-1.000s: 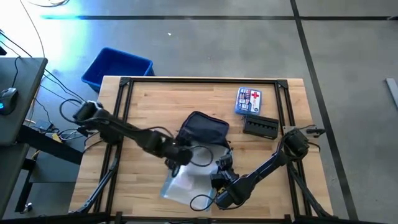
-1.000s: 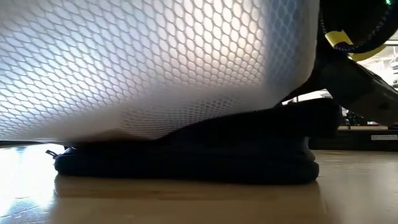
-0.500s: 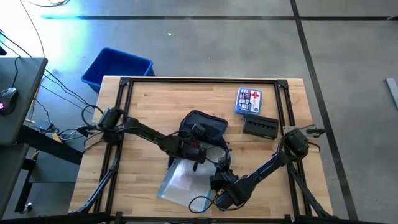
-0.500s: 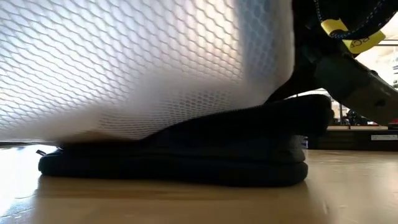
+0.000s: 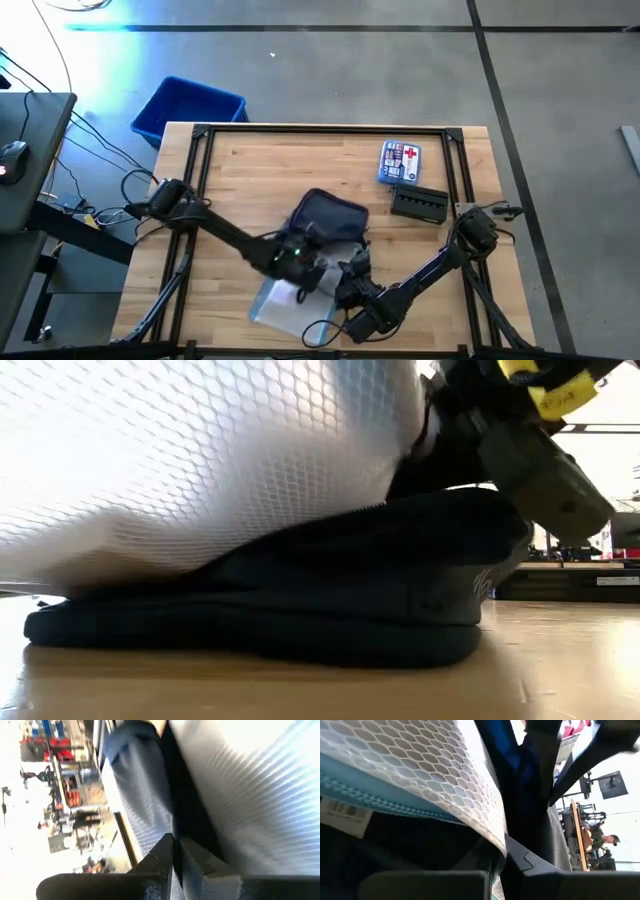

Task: Unpack backpack
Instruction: Put the transparent zip bag into the black backpack

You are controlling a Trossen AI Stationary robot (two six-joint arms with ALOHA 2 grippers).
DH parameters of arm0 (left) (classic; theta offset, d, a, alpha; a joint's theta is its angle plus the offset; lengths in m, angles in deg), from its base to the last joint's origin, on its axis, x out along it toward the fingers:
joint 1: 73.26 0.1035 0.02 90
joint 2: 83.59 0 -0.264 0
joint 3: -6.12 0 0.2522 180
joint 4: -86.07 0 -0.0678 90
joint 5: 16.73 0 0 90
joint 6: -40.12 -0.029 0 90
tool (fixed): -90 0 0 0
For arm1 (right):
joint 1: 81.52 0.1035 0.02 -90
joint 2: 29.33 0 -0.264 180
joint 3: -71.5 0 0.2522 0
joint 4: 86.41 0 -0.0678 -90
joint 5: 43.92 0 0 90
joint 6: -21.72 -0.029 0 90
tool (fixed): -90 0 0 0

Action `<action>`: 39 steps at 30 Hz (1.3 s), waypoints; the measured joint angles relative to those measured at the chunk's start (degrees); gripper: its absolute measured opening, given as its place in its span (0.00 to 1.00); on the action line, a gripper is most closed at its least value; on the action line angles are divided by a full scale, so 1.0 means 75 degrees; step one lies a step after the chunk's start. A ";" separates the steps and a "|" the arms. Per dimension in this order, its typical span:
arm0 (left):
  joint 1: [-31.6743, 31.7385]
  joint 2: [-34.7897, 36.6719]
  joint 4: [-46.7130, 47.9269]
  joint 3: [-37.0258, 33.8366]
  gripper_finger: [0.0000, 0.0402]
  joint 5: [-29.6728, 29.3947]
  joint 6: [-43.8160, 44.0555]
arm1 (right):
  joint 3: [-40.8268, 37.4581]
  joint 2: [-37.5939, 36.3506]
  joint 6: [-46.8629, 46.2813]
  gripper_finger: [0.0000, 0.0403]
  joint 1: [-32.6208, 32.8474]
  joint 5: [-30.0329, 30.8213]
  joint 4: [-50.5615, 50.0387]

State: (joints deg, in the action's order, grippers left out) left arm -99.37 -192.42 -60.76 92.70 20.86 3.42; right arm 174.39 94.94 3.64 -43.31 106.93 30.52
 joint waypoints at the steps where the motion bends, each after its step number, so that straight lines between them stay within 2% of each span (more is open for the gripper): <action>1: -0.0122 0.0098 -0.0008 0.0000 0.00 0.0028 0.0116 | 0.0002 0.0000 0.0090 0.00 -0.0029 0.0012 0.0093; 6: -0.0648 0.0641 -0.0019 0.0001 0.00 0.0287 0.0537 | 0.0005 -0.0003 0.0157 0.00 -0.0259 0.0439 0.0168; 13: -0.1005 0.0984 0.0057 0.0004 0.00 0.0358 0.0878 | 0.0005 -0.0009 0.0227 0.00 -0.0696 0.0338 0.0191; 18: -0.0835 0.1005 0.1145 0.0006 0.02 0.0405 0.1057 | 0.0005 -0.0009 0.0264 0.00 -0.0703 0.0072 0.0282; 23: -0.0358 0.1005 0.2246 0.0003 0.12 0.0344 0.1205 | 0.0005 -0.0009 0.0141 0.00 -0.0547 -0.0112 0.0304; 28: 0.0286 0.1005 0.2206 0.0003 0.30 0.1097 0.1008 | 0.0005 -0.0009 0.0137 0.00 -0.0489 -0.0120 0.0374; 32: 0.0839 0.1001 0.2203 0.0003 0.40 0.1252 0.1013 | 0.0005 -0.0009 0.0137 0.00 -0.0491 -0.0138 0.0386; 39: 0.1508 0.0638 0.2173 0.0003 0.47 0.1833 0.1015 | 0.0005 -0.0009 0.0134 0.00 -0.0491 -0.0156 0.0390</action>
State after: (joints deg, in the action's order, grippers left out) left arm -88.06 -187.63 -44.47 92.72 34.61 11.03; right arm 174.43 94.88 4.64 -47.00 105.76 33.45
